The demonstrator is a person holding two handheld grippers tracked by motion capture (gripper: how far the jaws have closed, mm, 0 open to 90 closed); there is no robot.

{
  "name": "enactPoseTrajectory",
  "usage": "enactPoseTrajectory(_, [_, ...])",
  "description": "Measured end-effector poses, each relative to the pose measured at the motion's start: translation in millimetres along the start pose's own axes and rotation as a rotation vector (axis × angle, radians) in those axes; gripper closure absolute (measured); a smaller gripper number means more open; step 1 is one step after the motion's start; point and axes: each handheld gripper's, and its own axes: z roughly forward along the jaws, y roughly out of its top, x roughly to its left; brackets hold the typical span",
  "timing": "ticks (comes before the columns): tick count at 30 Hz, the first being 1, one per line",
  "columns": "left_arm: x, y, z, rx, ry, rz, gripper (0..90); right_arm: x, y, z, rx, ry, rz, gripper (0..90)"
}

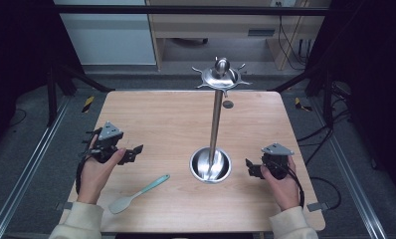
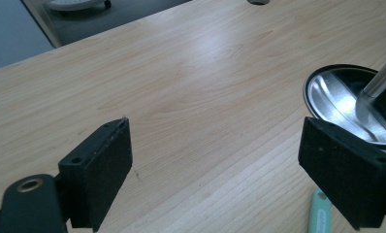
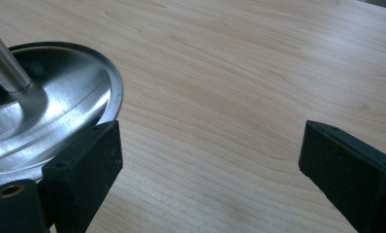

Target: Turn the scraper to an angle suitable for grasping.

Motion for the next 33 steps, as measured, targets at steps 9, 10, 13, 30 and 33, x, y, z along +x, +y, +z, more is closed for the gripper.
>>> enactPoseTrajectory(9, [-24.3,-14.3,8.5,0.050,0.017,0.028,12.2,1.3,1.9,-1.7,-0.011,0.005,-0.005,8.9])
enactPoseTrajectory(10, [-24.3,-14.3,8.5,0.050,0.017,0.028,13.7,0.9,1.8,-2.3,-0.013,0.006,-0.004,8.9])
enactPoseTrajectory(13, [-30.4,-12.3,9.3,0.055,0.008,0.040,18.5,0.2,1.6,-2.2,-0.013,0.005,0.001,8.9])
enactPoseTrajectory(30, [-61.4,-17.4,29.7,0.211,-0.112,0.196,82.4,1.9,2.3,-1.4,-0.014,0.013,0.000,9.0])
enactPoseTrajectory(33, [-65.3,-21.9,38.0,0.242,-0.116,0.199,87.6,2.1,2.4,-1.0,-0.013,0.015,-0.005,9.1])
